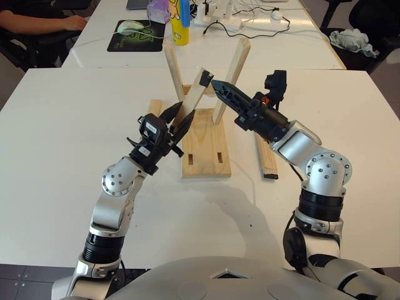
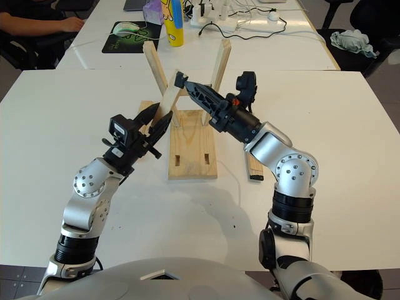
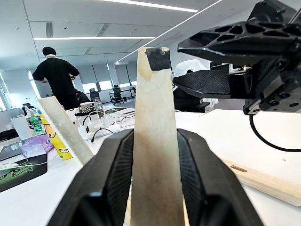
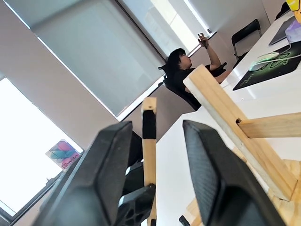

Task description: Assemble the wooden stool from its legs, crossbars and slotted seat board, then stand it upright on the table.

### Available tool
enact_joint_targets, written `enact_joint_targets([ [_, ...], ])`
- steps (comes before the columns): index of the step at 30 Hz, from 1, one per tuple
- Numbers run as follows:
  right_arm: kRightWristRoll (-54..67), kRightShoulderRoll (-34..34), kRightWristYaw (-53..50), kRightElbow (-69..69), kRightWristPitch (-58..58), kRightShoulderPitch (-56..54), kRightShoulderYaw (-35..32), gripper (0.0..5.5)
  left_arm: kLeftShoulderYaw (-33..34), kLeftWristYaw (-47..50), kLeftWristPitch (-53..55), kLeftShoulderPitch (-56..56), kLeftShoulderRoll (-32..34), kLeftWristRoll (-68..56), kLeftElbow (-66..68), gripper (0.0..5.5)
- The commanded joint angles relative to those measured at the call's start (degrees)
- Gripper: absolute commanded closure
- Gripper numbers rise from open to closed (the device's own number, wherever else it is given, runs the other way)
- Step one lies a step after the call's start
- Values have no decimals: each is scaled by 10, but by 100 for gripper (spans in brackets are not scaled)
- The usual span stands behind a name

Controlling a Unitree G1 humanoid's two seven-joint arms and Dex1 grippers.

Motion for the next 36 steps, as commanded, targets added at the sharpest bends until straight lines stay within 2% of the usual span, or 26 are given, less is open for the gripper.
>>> enact_joint_targets([
  [1,47,12,-18,10,5,-2,-10,351,-6,1,4,1,-4,2,1,417],
  [14,18,23,-36,30,-16,-9,20,351,-27,2,4,3,-10,7,-3,417],
  [25,21,31,-43,36,-21,-12,17,505,-34,3,4,7,-9,10,-2,417],
  [33,15,35,-43,47,-24,-14,18,507,-31,16,5,12,-11,21,2,417],
  [34,8,33,-42,48,-25,-13,20,507,-29,16,4,12,-12,16,2,381],
  [36,-10,28,-41,49,-31,-9,24,507,-25,16,2,10,-12,14,0,363],
])
